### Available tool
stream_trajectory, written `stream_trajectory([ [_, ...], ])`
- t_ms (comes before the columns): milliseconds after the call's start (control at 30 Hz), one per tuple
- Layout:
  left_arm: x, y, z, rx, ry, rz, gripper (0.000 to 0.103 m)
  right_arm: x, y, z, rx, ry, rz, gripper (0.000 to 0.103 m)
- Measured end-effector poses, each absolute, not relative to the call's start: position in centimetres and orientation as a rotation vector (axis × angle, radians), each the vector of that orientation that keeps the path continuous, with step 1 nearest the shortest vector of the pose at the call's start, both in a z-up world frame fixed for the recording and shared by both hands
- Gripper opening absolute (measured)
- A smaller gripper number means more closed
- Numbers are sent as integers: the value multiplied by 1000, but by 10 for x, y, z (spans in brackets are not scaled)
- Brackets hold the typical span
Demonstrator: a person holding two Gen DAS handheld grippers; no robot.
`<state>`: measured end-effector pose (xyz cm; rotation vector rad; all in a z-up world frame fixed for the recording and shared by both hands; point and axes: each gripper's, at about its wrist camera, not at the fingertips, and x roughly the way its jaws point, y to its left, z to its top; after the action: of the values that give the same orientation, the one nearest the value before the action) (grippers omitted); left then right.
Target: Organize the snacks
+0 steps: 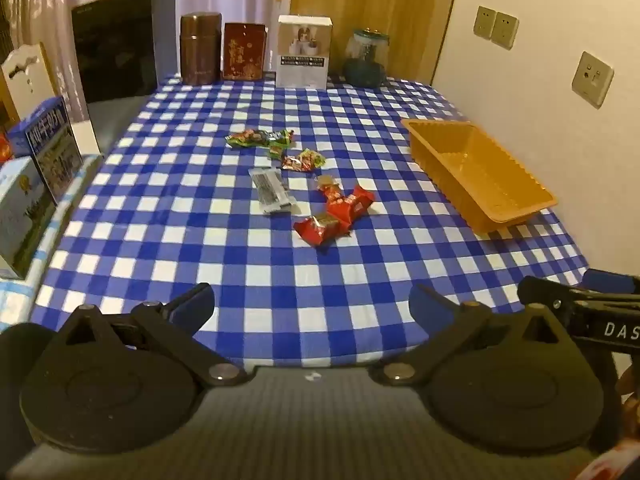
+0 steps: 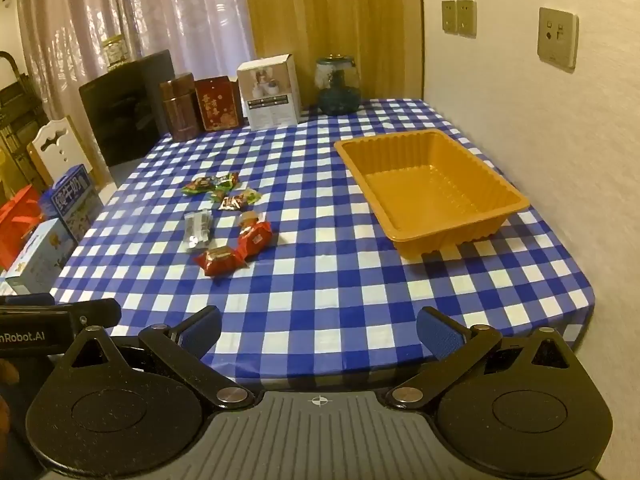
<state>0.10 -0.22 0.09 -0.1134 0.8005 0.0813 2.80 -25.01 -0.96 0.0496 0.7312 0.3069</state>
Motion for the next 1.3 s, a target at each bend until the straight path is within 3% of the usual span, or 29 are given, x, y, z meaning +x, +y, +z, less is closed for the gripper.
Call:
stream_trajectory([
  [1300,-3,-1,5,-139,769,58,103,30,-251,-9,38,727,300,103],
])
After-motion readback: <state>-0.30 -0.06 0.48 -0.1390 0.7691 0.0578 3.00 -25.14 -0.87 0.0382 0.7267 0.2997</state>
